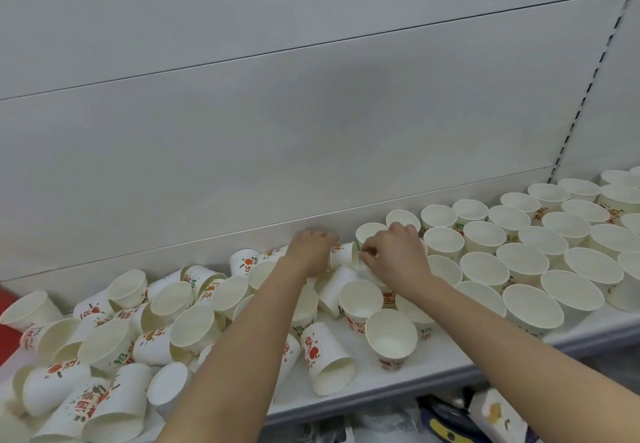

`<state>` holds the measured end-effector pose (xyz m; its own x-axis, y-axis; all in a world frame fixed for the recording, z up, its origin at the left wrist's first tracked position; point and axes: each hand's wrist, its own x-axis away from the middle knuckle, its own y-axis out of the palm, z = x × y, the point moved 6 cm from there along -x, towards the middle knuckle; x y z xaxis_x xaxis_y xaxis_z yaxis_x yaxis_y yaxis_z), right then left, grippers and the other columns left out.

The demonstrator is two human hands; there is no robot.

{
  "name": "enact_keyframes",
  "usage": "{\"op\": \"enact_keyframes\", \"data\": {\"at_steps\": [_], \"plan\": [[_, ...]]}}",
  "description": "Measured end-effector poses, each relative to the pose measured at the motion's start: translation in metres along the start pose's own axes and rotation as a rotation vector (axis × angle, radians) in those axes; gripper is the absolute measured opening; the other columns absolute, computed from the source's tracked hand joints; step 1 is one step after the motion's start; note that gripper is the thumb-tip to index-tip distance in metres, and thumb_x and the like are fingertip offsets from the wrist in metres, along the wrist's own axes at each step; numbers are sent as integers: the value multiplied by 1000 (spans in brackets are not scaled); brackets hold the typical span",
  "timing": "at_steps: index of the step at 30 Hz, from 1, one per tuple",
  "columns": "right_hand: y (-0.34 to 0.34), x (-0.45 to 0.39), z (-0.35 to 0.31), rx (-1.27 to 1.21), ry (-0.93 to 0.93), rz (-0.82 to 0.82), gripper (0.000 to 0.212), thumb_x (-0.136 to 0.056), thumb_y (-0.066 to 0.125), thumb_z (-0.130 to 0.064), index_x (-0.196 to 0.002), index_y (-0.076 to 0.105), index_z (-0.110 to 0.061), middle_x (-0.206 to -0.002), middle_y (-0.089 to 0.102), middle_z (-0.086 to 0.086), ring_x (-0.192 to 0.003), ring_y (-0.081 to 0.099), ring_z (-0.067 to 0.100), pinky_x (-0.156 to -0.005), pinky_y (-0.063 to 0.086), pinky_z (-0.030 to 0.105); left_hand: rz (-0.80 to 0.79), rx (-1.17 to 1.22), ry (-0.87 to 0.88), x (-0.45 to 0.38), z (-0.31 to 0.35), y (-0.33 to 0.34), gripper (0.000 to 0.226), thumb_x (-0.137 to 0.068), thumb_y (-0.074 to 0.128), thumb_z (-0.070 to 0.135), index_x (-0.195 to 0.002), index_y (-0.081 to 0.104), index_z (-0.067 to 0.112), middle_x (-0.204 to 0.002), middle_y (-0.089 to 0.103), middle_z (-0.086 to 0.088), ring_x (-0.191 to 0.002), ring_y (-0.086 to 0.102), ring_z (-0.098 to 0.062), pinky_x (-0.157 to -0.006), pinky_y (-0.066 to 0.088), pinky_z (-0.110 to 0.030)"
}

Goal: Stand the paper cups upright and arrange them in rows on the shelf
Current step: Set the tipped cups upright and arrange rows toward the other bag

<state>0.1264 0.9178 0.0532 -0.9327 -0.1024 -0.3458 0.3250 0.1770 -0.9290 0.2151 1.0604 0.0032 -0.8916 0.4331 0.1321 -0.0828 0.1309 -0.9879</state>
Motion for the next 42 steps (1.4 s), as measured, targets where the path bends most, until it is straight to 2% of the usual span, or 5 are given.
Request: {"op": "enact_keyframes", "data": {"at_steps": [8, 13, 26, 32, 42], "plan": [[39, -41, -23, 208, 43, -185, 38, -92, 49, -47, -104, 63, -15, -109, 67, 8, -113, 51, 28, -97, 29, 38, 67, 166, -3, 0, -16, 11, 71, -73, 75, 40, -132, 41, 21, -131, 52, -5, -123, 46, -27, -101, 34, -37], [42, -42, -30, 34, 144, -102, 29, -89, 53, -43, -100, 64, -18, -97, 69, 7, -98, 59, 27, -84, 35, 36, 233, 459, -9, 10, -26, -1, 76, -62, 79, 43, -125, 41, 23, -118, 62, 2, -112, 54, -21, -98, 39, -36], [-11, -16, -9, -225, -212, 661, 11, -81, 69, -21, -92, 73, -20, -68, 64, -8, -72, 48, 23, -68, 29, 33, 323, 697, -253, 26, -30, 4, 74, -68, 82, 29, -127, 39, 17, -129, 41, -1, -108, 54, -24, -84, 46, -33], [5, -7, -22, -228, -382, 519, 16, -83, 61, -28, -88, 74, -22, -70, 66, -8, -69, 54, 22, -67, 32, 34, 302, 626, -239, 36, -36, 3, 75, -70, 81, 33, -130, 39, 16, -134, 39, -3, -111, 54, -27, -88, 48, -37], [10, -19, -21, -258, -123, 293, 9, -74, 65, -23, -76, 74, -21, -62, 67, -2, -65, 59, 23, -67, 40, 35, 420, 464, -238, 94, -42, -15, 39, -81, 71, 37, -118, 64, 28, -116, 60, 7, -106, 55, -17, -88, 47, -35]]}}
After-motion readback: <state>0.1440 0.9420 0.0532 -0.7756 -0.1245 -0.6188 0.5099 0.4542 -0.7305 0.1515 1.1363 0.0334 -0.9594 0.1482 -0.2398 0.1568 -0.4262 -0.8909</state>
